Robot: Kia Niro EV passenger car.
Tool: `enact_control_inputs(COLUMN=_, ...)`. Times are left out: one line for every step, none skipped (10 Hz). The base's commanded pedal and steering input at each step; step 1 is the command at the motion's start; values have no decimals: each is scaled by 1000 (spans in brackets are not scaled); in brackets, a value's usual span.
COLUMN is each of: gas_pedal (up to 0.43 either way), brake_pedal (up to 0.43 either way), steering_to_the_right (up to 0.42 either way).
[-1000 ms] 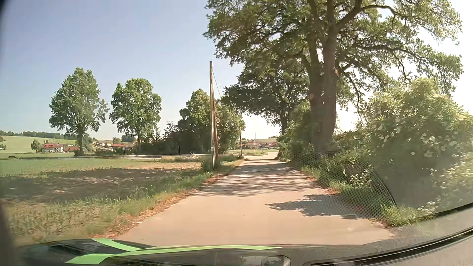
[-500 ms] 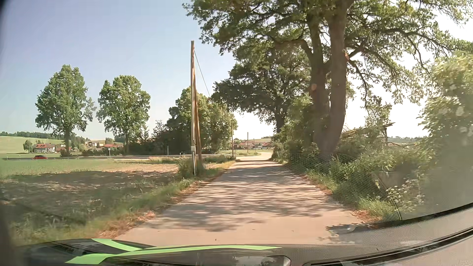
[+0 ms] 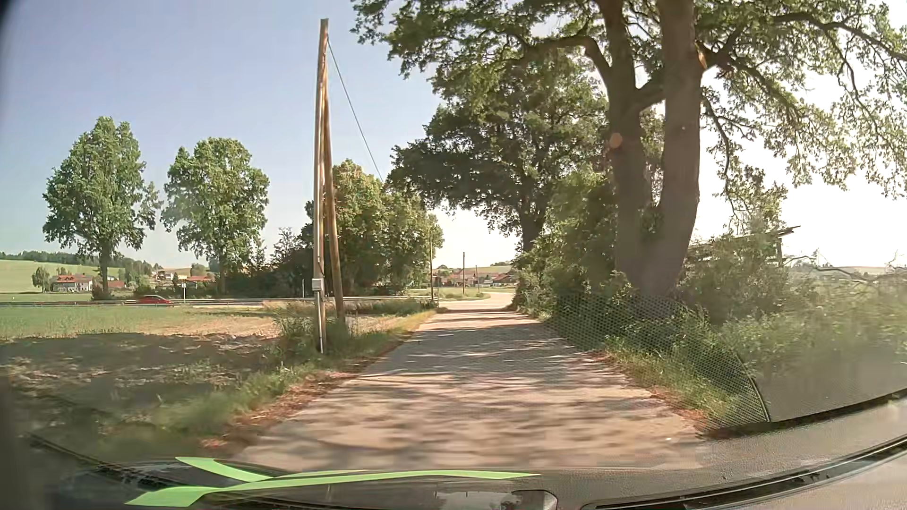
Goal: Follow the waypoints while adhering to traffic rules and regulations
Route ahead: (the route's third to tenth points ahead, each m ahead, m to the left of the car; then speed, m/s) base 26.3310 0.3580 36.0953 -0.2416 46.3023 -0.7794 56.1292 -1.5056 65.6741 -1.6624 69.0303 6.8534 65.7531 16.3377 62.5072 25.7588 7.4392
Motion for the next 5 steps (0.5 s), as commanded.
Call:
enact_control_inputs(gas_pedal=110, brake_pedal=0, steering_to_the_right=19)
enact_control_inputs(gas_pedal=110, brake_pedal=0, steering_to_the_right=15)
enact_control_inputs(gas_pedal=98, brake_pedal=0, steering_to_the_right=9)
enact_control_inputs(gas_pedal=98, brake_pedal=0, steering_to_the_right=8)
enact_control_inputs(gas_pedal=98, brake_pedal=0, steering_to_the_right=8)
